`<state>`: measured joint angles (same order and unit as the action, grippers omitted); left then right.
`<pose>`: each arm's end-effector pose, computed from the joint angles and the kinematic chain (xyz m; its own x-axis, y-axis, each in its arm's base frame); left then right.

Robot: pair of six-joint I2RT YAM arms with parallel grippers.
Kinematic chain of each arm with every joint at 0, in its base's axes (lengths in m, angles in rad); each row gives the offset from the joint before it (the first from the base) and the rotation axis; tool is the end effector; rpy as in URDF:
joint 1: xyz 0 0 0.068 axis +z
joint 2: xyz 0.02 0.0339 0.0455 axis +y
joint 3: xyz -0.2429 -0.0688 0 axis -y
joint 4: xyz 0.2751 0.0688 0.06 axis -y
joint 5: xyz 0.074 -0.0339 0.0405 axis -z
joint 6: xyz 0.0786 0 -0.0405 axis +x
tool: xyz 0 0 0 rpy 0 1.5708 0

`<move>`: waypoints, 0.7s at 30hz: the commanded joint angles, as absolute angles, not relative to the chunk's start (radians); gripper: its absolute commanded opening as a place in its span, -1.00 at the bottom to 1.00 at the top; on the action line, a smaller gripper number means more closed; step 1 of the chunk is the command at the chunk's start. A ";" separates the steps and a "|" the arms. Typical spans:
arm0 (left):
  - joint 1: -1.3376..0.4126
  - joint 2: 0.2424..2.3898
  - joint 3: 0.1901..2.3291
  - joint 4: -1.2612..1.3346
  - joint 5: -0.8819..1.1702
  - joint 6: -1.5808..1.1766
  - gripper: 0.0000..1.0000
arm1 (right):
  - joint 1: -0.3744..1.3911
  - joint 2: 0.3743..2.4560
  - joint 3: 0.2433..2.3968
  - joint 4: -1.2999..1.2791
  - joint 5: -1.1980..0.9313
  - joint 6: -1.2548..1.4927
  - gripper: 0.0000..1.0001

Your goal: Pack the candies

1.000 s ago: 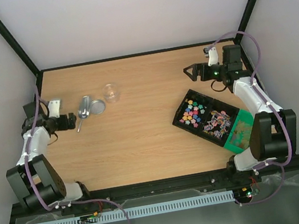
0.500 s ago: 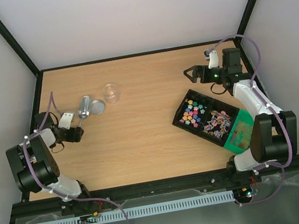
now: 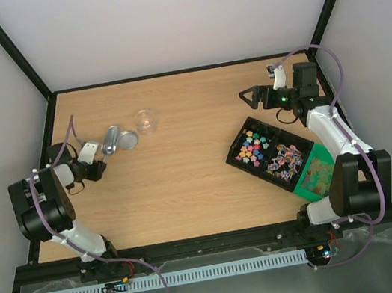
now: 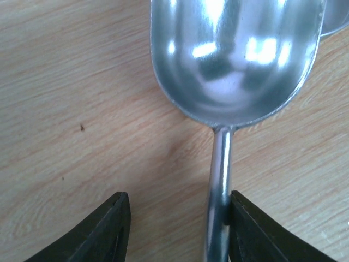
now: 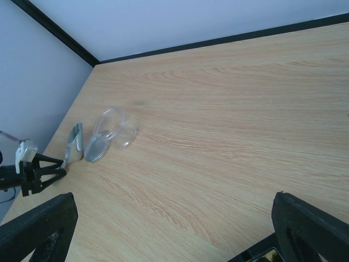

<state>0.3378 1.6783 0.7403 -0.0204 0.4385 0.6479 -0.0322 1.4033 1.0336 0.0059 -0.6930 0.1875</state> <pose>0.3324 0.0814 0.0499 -0.6577 0.3481 -0.6680 0.4103 0.9093 0.0699 0.3848 0.0378 0.2617 -0.4560 0.1582 -0.8758 -0.4956 0.7722 0.3975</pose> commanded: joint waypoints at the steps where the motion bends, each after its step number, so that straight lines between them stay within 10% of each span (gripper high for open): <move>1: 0.323 1.719 0.765 -0.014 0.451 0.664 -0.06 | -0.030 1.405 1.043 -0.005 -0.725 0.171 0.97; 13: 0.327 1.682 0.850 -0.193 0.441 0.715 -0.94 | -0.028 1.408 1.091 -0.034 -0.692 0.238 0.97; 21: 0.283 1.424 0.931 -0.431 0.406 0.822 -0.95 | -0.008 1.440 1.183 -0.178 -0.749 0.255 0.97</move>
<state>0.3138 1.5402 0.8551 -0.2855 0.4061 0.7486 -0.0284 1.4269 1.1122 -0.0631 -0.7013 0.2405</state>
